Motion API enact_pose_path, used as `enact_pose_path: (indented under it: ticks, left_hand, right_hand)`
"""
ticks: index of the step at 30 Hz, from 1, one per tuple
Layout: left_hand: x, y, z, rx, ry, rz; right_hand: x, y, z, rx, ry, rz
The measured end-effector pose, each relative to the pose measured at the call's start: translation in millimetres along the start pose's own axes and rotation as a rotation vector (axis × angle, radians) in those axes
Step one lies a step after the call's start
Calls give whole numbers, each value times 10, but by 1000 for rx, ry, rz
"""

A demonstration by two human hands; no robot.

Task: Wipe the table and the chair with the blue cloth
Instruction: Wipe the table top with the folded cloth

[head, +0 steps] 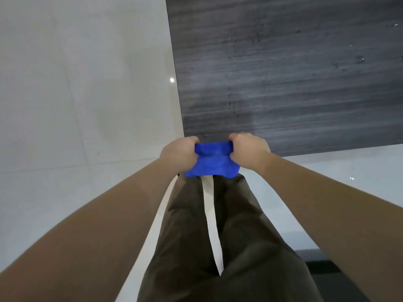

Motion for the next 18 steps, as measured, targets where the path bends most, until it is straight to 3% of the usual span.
enact_pose_path:
  ticks: [7, 10, 12, 15, 18]
  left_hand:
    - [-419, -185, -68, -59, 18, 128]
    - [-302, -253, -22, -183, 45, 374]
    - [-74, -218, 76, -349, 53, 543]
    - [111, 234, 290, -456, 206, 465]
    - [119, 541, 284, -411, 186, 391]
  right_hand:
    - [-184, -196, -39, 57, -28, 398]
    - [-64, -197, -143, 74, -102, 586]
    - [7, -83, -245, 117, -184, 607]
    - [45, 197, -344, 152, -257, 520]
    - [66, 385, -328, 113, -213, 453]
Point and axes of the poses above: each hand's wrist, its own x-axis away from the middle knuckle, its own y-axis out of the palm, z = x × y, the point moved 10 cm from there along -x, towards the middle knuckle, and after that the axes turned 9 degrees about -z, right-handed, at the moved point
